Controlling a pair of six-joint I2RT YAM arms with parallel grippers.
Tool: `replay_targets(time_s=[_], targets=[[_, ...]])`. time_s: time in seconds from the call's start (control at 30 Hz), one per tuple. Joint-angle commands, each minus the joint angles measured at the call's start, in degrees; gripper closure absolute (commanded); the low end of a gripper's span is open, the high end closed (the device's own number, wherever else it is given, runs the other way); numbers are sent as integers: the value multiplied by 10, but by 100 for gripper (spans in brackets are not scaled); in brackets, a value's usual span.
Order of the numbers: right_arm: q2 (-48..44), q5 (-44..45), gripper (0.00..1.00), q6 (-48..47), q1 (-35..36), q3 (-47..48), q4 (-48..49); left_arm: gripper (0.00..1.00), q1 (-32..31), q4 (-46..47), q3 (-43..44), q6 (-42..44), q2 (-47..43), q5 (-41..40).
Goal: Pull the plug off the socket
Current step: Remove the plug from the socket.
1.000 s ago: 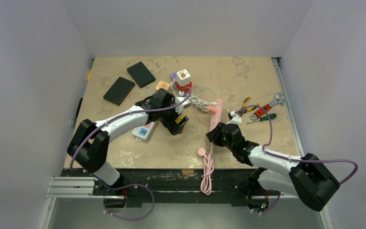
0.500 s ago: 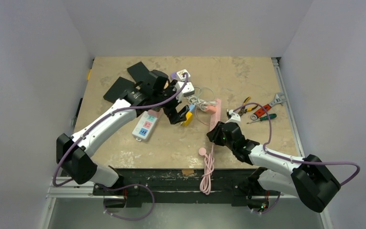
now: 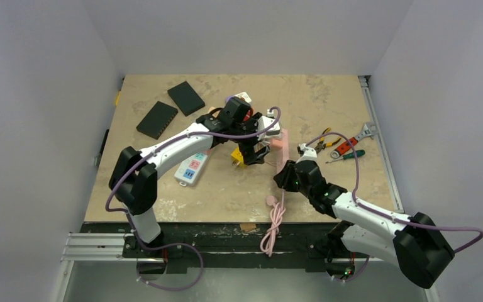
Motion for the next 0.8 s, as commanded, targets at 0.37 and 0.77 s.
replay_targets(time_s=[0.37,0.77], targets=[[9,-61,100,-65,0,64,43,8,-17,133,46,26,70,-9],[15,-46,100,-67,0,70,29,93,-32,128,35,70,69,-40]])
